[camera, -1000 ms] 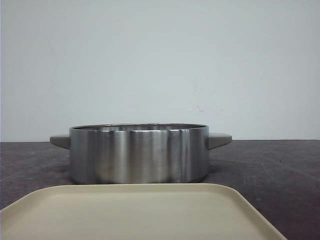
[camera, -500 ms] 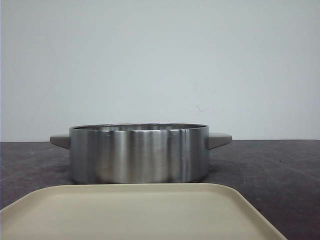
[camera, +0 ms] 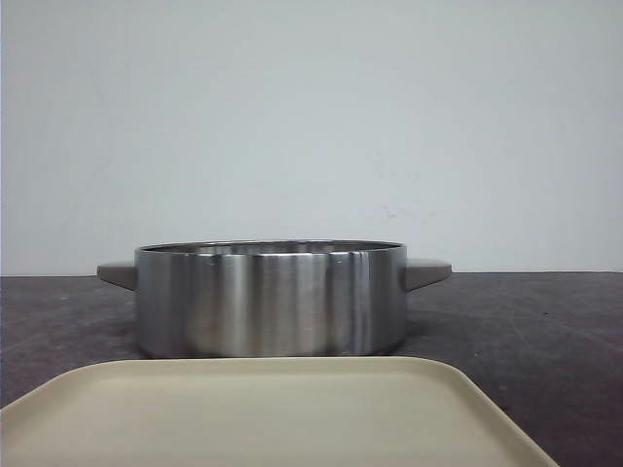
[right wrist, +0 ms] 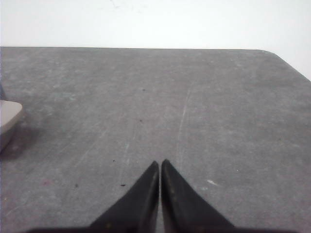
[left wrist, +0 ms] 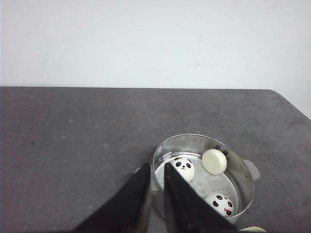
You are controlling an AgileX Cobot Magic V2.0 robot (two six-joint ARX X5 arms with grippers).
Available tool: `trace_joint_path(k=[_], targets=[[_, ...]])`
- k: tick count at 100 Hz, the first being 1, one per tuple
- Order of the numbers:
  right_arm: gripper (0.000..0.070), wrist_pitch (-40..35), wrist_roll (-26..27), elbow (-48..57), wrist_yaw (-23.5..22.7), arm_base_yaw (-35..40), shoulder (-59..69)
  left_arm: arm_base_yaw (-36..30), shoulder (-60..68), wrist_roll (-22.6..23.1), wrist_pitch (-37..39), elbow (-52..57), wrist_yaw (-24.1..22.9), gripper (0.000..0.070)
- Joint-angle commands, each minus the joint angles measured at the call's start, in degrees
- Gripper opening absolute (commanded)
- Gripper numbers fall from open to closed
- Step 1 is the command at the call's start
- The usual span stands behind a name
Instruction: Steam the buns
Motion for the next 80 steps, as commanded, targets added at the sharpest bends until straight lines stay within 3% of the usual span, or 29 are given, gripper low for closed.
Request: trace_joint_path(k=[1, 26, 46, 63, 80], targets=[[0.0006, 0.5, -0.4, -0.2, 0.0, 0.0, 0.0, -0.4, 0.2, 0.5, 0.3, 0.9, -0.1, 0.0], [0.0006, 0.5, -0.4, -0.2, 0.0, 0.0, 0.0, -0.4, 0.2, 0.7, 0.0, 0.9, -0.1, 0.0], [0.0007, 0.5, -0.4, -0.2, 0.0, 0.0, 0.0, 2.4, 0.0, 6.8, 3.3, -1.0, 0.8, 0.0], [0.0007, 0.5, -0.4, -0.2, 0.0, 0.0, 0.0, 8.9, -3.4, 12.8, 17.1, -14.5, 9.6, 0.0], [0.0007, 0.5, -0.4, -0.2, -0.1, 0.0, 0.0, 19.1, -10.6, 10.8, 38.2, -35.1, 22.3, 0.0]])
